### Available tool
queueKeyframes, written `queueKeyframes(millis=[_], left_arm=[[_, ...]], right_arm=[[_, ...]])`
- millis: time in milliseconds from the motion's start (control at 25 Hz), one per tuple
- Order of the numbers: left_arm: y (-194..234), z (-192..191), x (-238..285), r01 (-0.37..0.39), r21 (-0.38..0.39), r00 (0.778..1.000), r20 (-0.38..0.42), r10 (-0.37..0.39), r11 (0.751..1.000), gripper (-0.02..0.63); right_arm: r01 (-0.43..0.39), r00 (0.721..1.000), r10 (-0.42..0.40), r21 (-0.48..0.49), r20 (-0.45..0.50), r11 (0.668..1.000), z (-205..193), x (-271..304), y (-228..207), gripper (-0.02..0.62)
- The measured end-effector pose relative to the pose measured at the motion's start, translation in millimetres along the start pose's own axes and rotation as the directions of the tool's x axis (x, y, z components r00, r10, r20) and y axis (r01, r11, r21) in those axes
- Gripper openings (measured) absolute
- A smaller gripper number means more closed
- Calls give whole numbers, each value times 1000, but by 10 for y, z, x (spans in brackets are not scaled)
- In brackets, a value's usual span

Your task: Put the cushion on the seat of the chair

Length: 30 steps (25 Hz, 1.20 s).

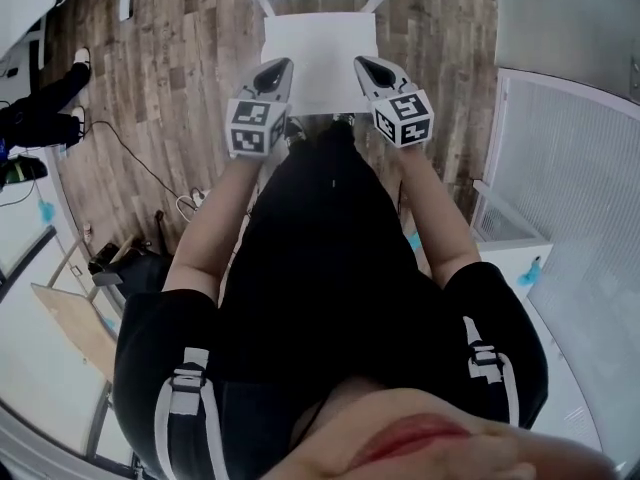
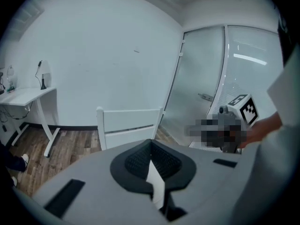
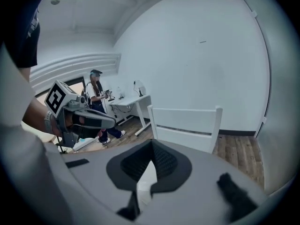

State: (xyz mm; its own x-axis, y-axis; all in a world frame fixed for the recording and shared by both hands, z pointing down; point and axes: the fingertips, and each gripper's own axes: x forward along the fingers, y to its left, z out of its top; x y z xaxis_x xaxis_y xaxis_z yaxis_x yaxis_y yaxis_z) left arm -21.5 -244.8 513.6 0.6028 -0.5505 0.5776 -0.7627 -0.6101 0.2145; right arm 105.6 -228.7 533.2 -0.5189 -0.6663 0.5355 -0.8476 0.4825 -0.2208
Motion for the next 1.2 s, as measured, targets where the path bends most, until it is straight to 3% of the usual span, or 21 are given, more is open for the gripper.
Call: queueKeyframes(millis=[320,680,1040,1200], left_arm=[[-407,1049,-654,47,82,977,205,-63,996,11],[-816,2103,-1227,46,212,906,403,-130,976,11],[-908,2512,-1401,71,264,844,498,-199,962,11],[-934,2542,-1419,69,277,839,503,-206,958,11]], right_arm=[[-50,982,70,-113,177,992,1135,-636,461,17],[-43,921,141,-265,364,963,2218,-1265,836,17],[-16,878,166,-318,449,948,2714,-1452,885,17],[-6,874,167,-331,457,943,2758,-1483,882,17]])
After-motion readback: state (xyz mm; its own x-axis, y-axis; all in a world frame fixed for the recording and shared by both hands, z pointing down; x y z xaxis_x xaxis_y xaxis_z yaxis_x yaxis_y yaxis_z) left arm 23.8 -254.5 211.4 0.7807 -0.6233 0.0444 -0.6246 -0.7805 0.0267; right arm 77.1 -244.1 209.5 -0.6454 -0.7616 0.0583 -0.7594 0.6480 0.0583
